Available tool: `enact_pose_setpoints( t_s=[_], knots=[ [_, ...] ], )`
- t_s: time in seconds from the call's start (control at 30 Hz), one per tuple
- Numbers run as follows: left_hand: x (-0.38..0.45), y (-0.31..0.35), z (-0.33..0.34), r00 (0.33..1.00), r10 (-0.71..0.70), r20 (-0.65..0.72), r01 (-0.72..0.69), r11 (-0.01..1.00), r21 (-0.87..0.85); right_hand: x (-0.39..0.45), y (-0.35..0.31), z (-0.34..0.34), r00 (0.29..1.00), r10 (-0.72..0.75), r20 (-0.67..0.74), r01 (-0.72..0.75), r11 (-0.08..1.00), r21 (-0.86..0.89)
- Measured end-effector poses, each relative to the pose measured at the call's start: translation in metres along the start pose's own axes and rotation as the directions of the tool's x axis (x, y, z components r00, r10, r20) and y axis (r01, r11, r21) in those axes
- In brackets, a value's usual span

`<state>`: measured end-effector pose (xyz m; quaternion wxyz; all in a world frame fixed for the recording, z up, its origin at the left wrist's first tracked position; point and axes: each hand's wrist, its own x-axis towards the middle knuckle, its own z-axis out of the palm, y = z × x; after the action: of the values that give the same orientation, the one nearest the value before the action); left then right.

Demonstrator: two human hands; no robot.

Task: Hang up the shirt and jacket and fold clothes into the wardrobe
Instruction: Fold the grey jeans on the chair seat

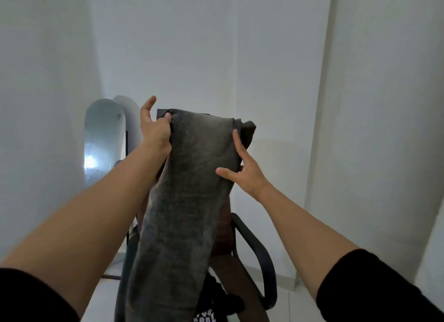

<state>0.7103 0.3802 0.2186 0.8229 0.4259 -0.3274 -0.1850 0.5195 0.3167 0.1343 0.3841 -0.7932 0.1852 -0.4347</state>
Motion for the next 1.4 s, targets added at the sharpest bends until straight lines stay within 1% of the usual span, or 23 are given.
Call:
enact_pose_setpoints(
  t_s=[0.1, 0.2, 0.27, 0.33, 0.4, 0.43, 0.57, 0.67, 0.7, 0.77, 0.83, 0.9, 1.0, 1.07, 1.1, 1.13, 1.2, 1.27, 1.33, 1.4],
  knots=[
    [0.003, 0.003, -0.003, 0.998, 0.037, 0.051, -0.038, 0.999, 0.032, -0.002, 0.000, 0.004, 0.998, 0.026, 0.052, -0.027, 0.999, 0.017],
    [0.008, -0.001, -0.014, 0.987, 0.106, 0.122, -0.129, 0.971, 0.199, -0.005, -0.003, 0.003, 0.997, 0.041, 0.062, -0.047, 0.994, 0.098],
    [0.014, -0.008, -0.026, 0.981, 0.144, 0.127, -0.176, 0.939, 0.296, -0.004, -0.008, 0.001, 0.999, 0.036, -0.011, -0.034, 0.988, 0.152],
    [0.017, -0.015, -0.039, 0.980, 0.156, 0.125, -0.191, 0.913, 0.361, -0.001, -0.017, -0.002, 0.993, 0.055, -0.102, -0.032, 0.977, 0.208],
    [0.018, -0.022, -0.047, 0.977, 0.161, 0.143, -0.208, 0.875, 0.436, 0.005, -0.029, -0.005, 0.986, 0.090, -0.141, -0.052, 0.966, 0.254],
    [0.016, -0.025, -0.048, 0.977, 0.138, 0.163, -0.200, 0.862, 0.465, 0.007, -0.034, -0.005, 0.983, 0.104, -0.150, -0.060, 0.961, 0.270],
    [-0.005, -0.036, -0.048, 0.957, -0.037, 0.287, -0.131, 0.827, 0.547, 0.013, -0.045, 0.003, 0.959, 0.163, -0.230, -0.079, 0.938, 0.339],
    [-0.022, -0.047, -0.056, 0.937, -0.092, 0.337, -0.160, 0.744, 0.649, 0.017, -0.045, 0.011, 0.942, 0.187, -0.280, -0.099, 0.949, 0.299],
    [-0.028, -0.050, -0.058, 0.936, -0.099, 0.338, -0.161, 0.733, 0.661, 0.018, -0.045, 0.013, 0.937, 0.190, -0.292, -0.106, 0.954, 0.279],
    [-0.042, -0.055, -0.057, 0.931, -0.140, 0.336, -0.121, 0.751, 0.649, 0.020, -0.043, 0.017, 0.924, 0.196, -0.329, -0.109, 0.958, 0.264],
    [-0.055, -0.059, -0.055, 0.913, -0.237, 0.333, -0.015, 0.795, 0.607, 0.022, -0.041, 0.019, 0.896, 0.214, -0.389, -0.115, 0.958, 0.263],
    [-0.065, -0.064, -0.055, 0.883, -0.324, 0.339, 0.078, 0.814, 0.575, 0.023, -0.039, 0.017, 0.864, 0.234, -0.445, -0.133, 0.960, 0.247],
    [-0.071, -0.068, -0.059, 0.831, -0.410, 0.377, 0.149, 0.815, 0.560, 0.023, -0.030, 0.010, 0.826, 0.261, -0.499, -0.175, 0.961, 0.213],
    [-0.074, -0.067, -0.060, 0.808, -0.423, 0.409, 0.149, 0.819, 0.554, 0.020, -0.024, 0.002, 0.799, 0.286, -0.528, -0.221, 0.958, 0.185],
    [-0.074, -0.066, -0.059, 0.823, -0.391, 0.412, 0.120, 0.828, 0.547, 0.018, -0.023, -0.003, 0.798, 0.303, -0.520, -0.243, 0.953, 0.182],
    [-0.074, -0.064, -0.057, 0.850, -0.335, 0.405, 0.079, 0.843, 0.531, 0.016, -0.022, -0.008, 0.812, 0.327, -0.483, -0.260, 0.944, 0.203],
    [-0.074, -0.060, -0.048, 0.904, -0.201, 0.377, 0.015, 0.896, 0.443, 0.011, -0.023, -0.018, 0.866, 0.380, -0.324, -0.297, 0.914, 0.277],
    [-0.076, -0.057, -0.036, 0.931, -0.095, 0.352, -0.031, 0.942, 0.335, 0.005, -0.017, -0.028, 0.894, 0.407, -0.185, -0.349, 0.894, 0.280],
    [-0.078, -0.059, -0.022, 0.941, -0.028, 0.337, -0.071, 0.958, 0.278, -0.004, -0.008, -0.036, 0.886, 0.446, -0.125, -0.405, 0.877, 0.257],
    [-0.081, -0.062, -0.007, 0.949, 0.019, 0.314, -0.103, 0.962, 0.254, -0.015, 0.006, -0.040, 0.862, 0.503, -0.056, -0.475, 0.842, 0.256]
  ],
)
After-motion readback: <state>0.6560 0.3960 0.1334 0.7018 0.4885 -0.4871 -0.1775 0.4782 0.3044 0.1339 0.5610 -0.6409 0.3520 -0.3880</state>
